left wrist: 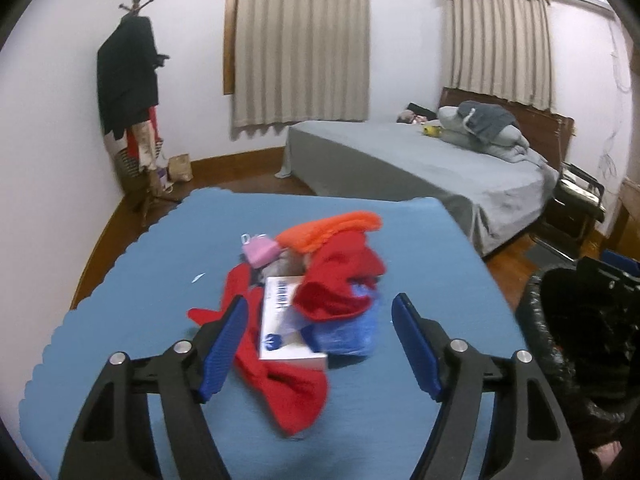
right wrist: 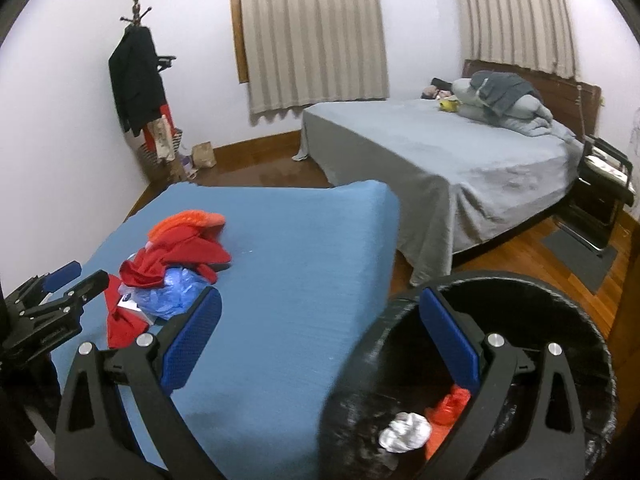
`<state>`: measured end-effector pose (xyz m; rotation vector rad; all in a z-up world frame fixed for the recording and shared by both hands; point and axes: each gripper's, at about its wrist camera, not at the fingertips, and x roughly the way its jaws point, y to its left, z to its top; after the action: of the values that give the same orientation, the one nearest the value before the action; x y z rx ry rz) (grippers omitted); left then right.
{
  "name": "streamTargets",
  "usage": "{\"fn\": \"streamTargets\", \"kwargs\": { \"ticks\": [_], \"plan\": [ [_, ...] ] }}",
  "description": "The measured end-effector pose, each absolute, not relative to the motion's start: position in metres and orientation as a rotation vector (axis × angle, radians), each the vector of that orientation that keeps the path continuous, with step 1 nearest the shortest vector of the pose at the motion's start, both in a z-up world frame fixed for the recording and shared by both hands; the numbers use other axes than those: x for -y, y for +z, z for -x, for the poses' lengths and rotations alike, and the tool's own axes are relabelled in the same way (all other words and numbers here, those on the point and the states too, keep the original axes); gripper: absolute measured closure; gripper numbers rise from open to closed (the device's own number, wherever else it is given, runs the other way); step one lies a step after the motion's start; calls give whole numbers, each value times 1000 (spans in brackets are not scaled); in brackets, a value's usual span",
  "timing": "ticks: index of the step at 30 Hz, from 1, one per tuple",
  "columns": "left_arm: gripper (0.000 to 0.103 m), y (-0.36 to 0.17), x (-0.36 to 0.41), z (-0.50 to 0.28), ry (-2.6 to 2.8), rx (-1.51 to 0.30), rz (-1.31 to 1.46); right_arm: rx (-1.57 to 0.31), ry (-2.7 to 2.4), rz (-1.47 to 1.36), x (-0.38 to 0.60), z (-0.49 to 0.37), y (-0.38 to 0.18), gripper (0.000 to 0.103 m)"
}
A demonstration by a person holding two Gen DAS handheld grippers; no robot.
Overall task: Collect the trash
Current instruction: 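Grasp the red cloth with the left tool while the right tool grasps the blue plastic bag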
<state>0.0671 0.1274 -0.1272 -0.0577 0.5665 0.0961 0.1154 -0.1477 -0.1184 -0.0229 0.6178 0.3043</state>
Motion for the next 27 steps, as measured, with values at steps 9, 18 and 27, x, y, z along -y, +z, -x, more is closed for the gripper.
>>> {"fn": "streamTargets", "kwargs": {
  "ticks": [9,18,27],
  "plan": [
    [35,-146,-135,-95,65,-582,102,-644,312,41,128,-137,-130,7],
    [36,-164,-138,-142,51,-628,127,-677,327,57,112,-157,-143,7],
    [93,-181,-145,-158,-9,-694,167,-694,332,53,102,-173,-150,7]
  ]
}}
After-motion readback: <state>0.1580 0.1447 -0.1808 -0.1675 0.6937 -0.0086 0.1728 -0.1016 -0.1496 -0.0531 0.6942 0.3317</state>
